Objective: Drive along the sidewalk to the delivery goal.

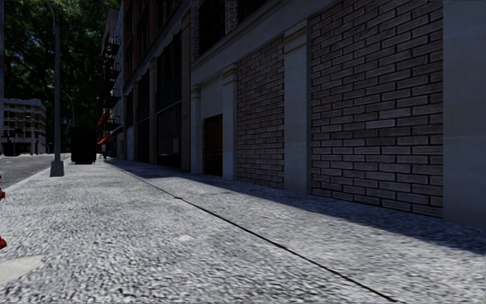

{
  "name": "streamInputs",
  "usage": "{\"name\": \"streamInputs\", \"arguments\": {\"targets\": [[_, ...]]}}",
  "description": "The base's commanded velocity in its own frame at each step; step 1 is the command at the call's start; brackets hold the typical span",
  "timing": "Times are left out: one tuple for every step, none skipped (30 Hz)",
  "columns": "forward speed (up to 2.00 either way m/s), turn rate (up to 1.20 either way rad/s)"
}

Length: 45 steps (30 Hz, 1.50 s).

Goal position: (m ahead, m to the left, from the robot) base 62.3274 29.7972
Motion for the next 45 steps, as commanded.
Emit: {"name": "streamInputs", "arguments": {"targets": [[1.92, 0.48], [1.92, 0.48], [1.92, 0.48], [1.92, 0.48], [1.92, 0.48], [1.92, 0.48], [1.92, 0.48], [1.92, 0.48], [1.92, 0.48], [1.92, 0.48], [1.92, 0.48], [1.92, 0.48], [1.92, 0.48], [1.92, 0.48], [1.92, 0.48], [1.92, 0.48], [1.92, 0.48], [1.92, 0.48], [1.92, 0.48], [1.91, 0.48], [1.91, 0.48], [1.91, 0.48], [1.91, 0.48], [1.91, 0.48], [1.91, 0.48], [1.91, 0.48], [1.91, 0.48], [1.91, 0.48], [1.91, 0.48], [1.91, 0.48], [1.91, 0.48], [1.91, 0.48], [1.91, 0.48], [1.91, 0.48], [1.91, 0.48], [1.91, 0.48], [1.91, 0.48], [1.91, 0.48], [1.91, 0.45], [1.91, 0.33], [1.91, 0.27], [1.91, 0.27], [1.91, 0.25], [1.91, 0.25], [1.91, 0.24]]}}
